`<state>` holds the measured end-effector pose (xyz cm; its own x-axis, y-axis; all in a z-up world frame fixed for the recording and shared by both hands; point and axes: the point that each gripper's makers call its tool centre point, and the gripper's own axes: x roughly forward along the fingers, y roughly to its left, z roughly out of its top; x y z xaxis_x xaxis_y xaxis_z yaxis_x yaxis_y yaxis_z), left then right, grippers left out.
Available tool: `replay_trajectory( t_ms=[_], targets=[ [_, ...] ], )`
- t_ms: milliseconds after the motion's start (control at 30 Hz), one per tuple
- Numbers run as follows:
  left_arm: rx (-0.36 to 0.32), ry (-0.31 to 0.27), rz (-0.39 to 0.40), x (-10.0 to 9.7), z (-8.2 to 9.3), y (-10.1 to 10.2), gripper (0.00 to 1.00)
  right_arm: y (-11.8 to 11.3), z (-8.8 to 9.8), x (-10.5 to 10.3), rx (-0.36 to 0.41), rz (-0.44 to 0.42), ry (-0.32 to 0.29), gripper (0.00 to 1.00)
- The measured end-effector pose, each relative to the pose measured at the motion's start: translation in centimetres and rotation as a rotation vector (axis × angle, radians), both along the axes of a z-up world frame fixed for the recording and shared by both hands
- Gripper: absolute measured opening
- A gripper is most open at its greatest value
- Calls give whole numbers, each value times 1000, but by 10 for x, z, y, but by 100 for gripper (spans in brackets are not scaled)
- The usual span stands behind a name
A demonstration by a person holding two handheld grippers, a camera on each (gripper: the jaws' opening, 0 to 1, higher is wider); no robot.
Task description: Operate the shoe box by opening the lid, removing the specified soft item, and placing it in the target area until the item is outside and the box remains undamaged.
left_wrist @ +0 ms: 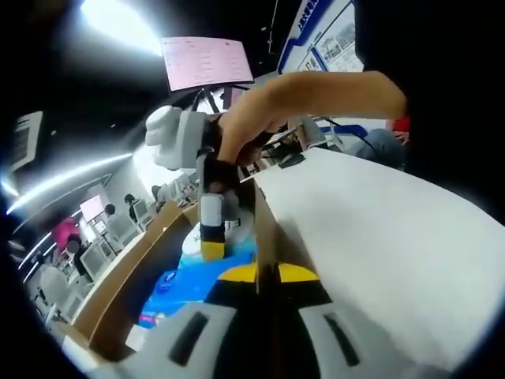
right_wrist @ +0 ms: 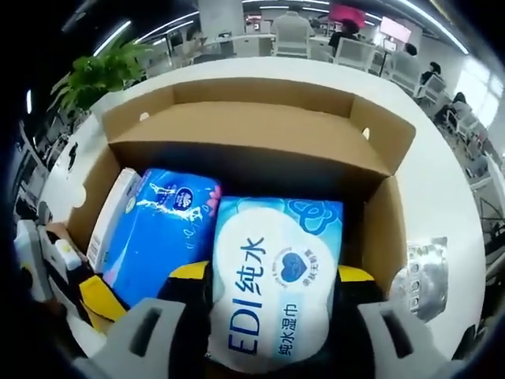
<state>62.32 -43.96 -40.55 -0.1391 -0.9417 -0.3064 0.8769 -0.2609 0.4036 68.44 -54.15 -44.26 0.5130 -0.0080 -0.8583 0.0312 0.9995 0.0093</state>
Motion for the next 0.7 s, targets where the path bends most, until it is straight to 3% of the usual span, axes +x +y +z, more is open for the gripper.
replay_trajectory(
  t_ms=[267, 400, 467, 700],
  targets=[
    [2, 4, 0, -1, 0, 0, 5, 2, -3, -9, 9, -43, 54, 64],
    [1, 7, -14, -2, 1, 1, 5, 3, -4, -19, 35, -80, 114, 64],
    [0, 6, -14, -2, 1, 2, 5, 4, -4, -19, 40, -81, 120, 64],
    [-1, -3, -27, -4, 1, 2, 5, -5, -20, -4, 61, -81, 232, 68]
  ],
)
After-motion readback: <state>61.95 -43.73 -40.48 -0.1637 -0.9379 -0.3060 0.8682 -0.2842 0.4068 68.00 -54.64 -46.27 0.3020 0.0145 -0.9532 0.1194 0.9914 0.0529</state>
